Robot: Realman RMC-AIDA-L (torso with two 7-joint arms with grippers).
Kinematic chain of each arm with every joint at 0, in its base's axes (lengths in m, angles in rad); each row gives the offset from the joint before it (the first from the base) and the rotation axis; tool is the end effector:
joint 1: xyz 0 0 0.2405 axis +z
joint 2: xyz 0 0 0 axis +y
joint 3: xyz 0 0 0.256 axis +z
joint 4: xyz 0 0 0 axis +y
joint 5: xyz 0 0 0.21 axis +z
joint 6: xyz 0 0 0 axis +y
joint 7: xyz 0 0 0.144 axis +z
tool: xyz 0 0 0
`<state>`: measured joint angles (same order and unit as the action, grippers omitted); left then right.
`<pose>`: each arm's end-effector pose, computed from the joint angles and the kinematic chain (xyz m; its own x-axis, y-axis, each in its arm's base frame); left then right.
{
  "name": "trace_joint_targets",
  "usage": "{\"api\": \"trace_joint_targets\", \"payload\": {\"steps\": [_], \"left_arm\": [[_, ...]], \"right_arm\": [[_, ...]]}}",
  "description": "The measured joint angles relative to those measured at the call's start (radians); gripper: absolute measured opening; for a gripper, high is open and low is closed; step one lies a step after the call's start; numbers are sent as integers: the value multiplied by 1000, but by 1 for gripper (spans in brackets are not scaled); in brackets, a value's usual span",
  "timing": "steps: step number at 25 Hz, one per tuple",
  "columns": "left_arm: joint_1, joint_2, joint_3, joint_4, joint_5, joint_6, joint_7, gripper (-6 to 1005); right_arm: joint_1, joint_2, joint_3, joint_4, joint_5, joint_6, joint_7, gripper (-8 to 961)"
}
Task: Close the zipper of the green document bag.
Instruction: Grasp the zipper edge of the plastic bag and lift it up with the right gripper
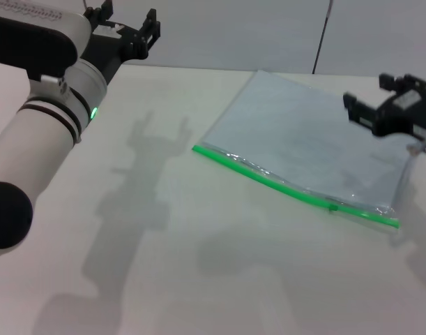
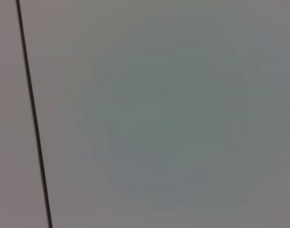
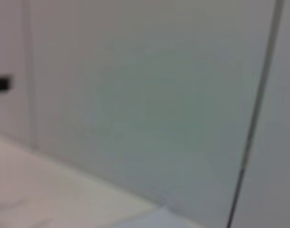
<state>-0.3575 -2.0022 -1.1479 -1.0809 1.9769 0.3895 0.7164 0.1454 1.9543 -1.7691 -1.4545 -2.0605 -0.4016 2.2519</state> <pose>-0.1996 0.4013 -0.0012 0.7703 0.0360 0.6367 0.6309 -0.1891 -0.7525 0.2064 0.3544 0.0132 0.8747 -0.2534 -0.4132 -0.4829 -0.5290 -0.6978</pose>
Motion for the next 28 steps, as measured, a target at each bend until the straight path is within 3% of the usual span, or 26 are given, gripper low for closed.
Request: {"api": "trace_joint_targets", "payload": {"steps": [7, 10, 15, 28], "left_arm": [[5, -1, -24, 11, 2, -26, 0, 741], [15, -1, -31, 12, 4, -26, 0, 741], [35, 1, -74, 10, 3, -52, 22, 740], [93, -14, -169, -10, 0, -103, 61, 740]], "right_arm": [[-63, 62, 141, -91, 0, -360, -268, 682], [-64, 63, 163, -76, -3, -458, -340, 684], [-66, 65, 152, -67, -84, -510, -407, 688], [-82, 69, 79, -64, -323, -476, -409, 708]]}}
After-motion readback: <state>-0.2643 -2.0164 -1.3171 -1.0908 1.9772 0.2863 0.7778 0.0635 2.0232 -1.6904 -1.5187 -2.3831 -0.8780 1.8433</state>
